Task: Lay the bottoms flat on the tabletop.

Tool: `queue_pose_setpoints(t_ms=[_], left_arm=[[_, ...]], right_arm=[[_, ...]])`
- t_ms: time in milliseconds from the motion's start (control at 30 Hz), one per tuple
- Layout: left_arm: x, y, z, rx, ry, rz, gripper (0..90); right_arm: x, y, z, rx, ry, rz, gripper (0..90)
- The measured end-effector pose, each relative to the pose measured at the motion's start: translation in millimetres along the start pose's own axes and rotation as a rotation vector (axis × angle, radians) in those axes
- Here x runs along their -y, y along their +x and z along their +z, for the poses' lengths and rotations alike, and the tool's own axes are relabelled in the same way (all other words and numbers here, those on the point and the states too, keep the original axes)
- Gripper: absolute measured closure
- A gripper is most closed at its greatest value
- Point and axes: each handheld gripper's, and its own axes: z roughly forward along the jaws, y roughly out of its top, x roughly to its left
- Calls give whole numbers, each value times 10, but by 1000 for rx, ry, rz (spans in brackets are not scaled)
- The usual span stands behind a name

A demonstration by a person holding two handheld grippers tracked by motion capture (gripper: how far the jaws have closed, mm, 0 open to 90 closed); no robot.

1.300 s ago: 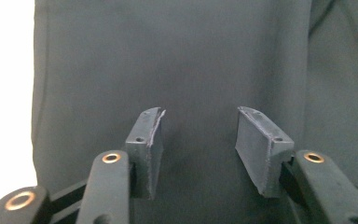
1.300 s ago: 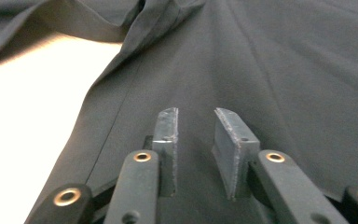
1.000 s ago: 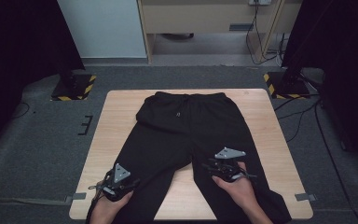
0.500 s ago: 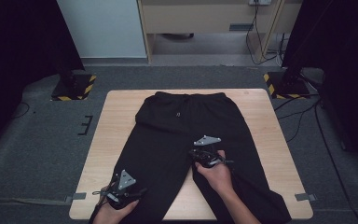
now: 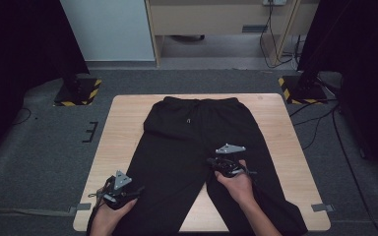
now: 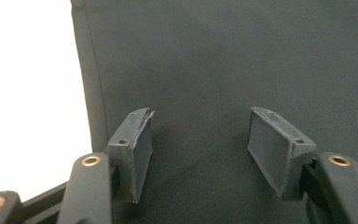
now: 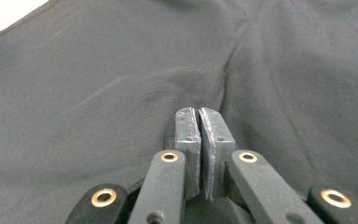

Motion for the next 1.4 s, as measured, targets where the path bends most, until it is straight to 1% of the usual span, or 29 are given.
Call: queue_pose_setpoints(t_ms=[33,67,133,200,333,467,533,600,667,700,767,833,867,933,967,1067,1100,1167,1233,1267,1300,1333,1400], left_arm=[[37,4,-22,3,-7,-8,388],[62,-2,-40,0,-14,-12,388],[83,-20,-78,-6,-2,-13,388],[108,-35,-106,-8,-1,-18,387],[129,-34,-134,4,4,-8,387],[137,-36,-149,0,9,-7,383],[128,-43,-145,-7,10,-4,355],[97,-54,-136,-10,-23,-5,311],[49,-60,-129,-11,-58,-14,297],[33,-64,-120,-6,-62,-19,281],[18,-73,-72,7,-50,-16,274],[37,-65,-21,18,-18,-19,274],[48,-62,-15,22,-12,-21,276],[78,-68,-36,20,-16,-6,285],[88,-71,-49,19,-14,-5,285],[114,-82,-72,14,-18,-7,287],[122,-86,-84,13,-12,-5,288],[132,-87,-91,14,-16,-5,288],[136,-90,-94,13,-16,-6,288],[138,-89,-95,14,-17,-5,288],[143,-88,-98,17,-19,-3,288],[147,-84,-103,20,-18,0,288],[142,-82,-101,21,-16,0,288]], right_arm=[[-6,6,6,-4,-2,-6,864],[-17,30,9,-9,1,-1,861],[-30,54,22,-18,-8,-6,850],[-38,76,36,-21,-11,-12,837],[-55,115,24,-35,-18,-21,804],[-60,128,-31,-42,-20,-44,762],[-69,129,-71,-43,-27,-55,707],[-74,128,-110,-41,-27,-60,642],[-76,126,-151,-38,-34,-63,587],[-74,122,-168,-33,-36,-71,555],[-72,123,-198,-21,-34,-82,493],[-66,113,-231,-9,-30,-91,443],[-66,104,-249,-1,-28,-94,414],[-67,74,-290,10,-32,-92,383],[-64,37,-323,21,-33,-97,367],[-43,-65,-405,45,-34,-83,344],[-31,-87,-431,48,-31,-85,345],[22,-166,-543,74,-17,-106,348],[94,-276,-655,105,-5,-116,384],[156,-390,-736,137,8,-103,402],[195,-464,-786,160,11,-85,418],[263,-606,-871,200,18,-80,430],[373,-836,-996,260,34,-39,466]])
